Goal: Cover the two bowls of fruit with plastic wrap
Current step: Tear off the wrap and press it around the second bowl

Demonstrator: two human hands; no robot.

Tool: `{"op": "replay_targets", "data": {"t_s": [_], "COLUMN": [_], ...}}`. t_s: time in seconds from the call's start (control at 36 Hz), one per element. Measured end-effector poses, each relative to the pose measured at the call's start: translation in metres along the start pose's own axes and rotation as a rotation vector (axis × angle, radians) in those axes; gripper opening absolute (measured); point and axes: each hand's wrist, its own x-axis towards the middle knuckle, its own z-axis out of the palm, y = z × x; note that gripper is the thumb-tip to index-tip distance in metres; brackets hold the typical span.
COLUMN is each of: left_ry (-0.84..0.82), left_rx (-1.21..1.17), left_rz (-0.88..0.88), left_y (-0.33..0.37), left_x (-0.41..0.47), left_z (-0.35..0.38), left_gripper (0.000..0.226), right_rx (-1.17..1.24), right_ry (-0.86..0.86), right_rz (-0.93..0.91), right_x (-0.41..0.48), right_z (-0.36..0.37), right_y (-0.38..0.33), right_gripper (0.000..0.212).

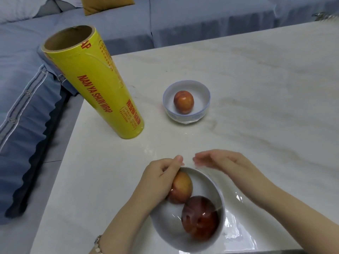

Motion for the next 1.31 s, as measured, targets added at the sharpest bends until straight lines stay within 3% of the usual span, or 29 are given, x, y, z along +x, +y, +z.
{"op": "replay_targets", "data": {"t_s": [0.08,0.19,0.25,0.28,0.36,0.42,0.56,0.69,0.89,1.11,1.22,1.31], "left_ry": [-0.015,-0.016,0.033,0.077,0.196,0.21,0.098,0.003,-0.024,-0.065,-0.038,-0.015], "left_rx": [-0.014,-0.035,-0.054,-0.063,-0.106,-0.122,-0.046,0.043,0.04,-0.01,-0.04,-0.047], "left_rz": [0.0,0.009,0.02,0.01,0.006,0.028,0.03,0.009,-0.004,0.068,0.121,0.118], "left_y": [0.001,0.002,0.006,0.008,0.013,0.017,0.023,0.028,0.028,0.028,0.024,0.021], "left_x": [0.0,0.0,0.001,0.001,0.005,0.007,0.012,0.019,0.014,0.007,0.002,-0.001], "left_z": [0.001,0.001,0.001,0.001,0.003,0.007,0.007,-0.004,-0.003,-0.001,-0.002,-0.003], "left_gripper": [0.042,0.055,0.05,0.043,0.021,0.02,0.025,0.023,0.016,0.02,0.024,0.019], "right_rx": [-0.155,-0.075,-0.015,0.039,0.174,0.126,0.081,0.135,-0.044,-0.326,-0.155,-0.032], "right_ry": [-0.107,-0.137,-0.107,-0.081,0.015,0.095,0.176,0.147,0.128,0.182,0.275,0.226], "right_rz": [0.017,0.147,0.146,0.144,0.112,0.046,0.021,0.068,0.13,0.0,0.065,0.17], "right_x": [-0.006,-0.009,-0.015,-0.017,-0.016,-0.011,0.002,0.01,0.022,0.025,0.029,0.031], "right_z": [0.009,0.004,-0.002,-0.004,-0.005,-0.007,-0.009,-0.001,-0.001,-0.003,-0.011,-0.018], "right_y": [0.009,0.013,0.017,0.018,0.015,0.012,0.002,-0.006,-0.021,-0.024,-0.025,-0.028], "right_gripper": [0.036,0.061,0.082,0.083,0.03,0.015,0.013,0.013,0.009,0.019,0.024,0.026]}}
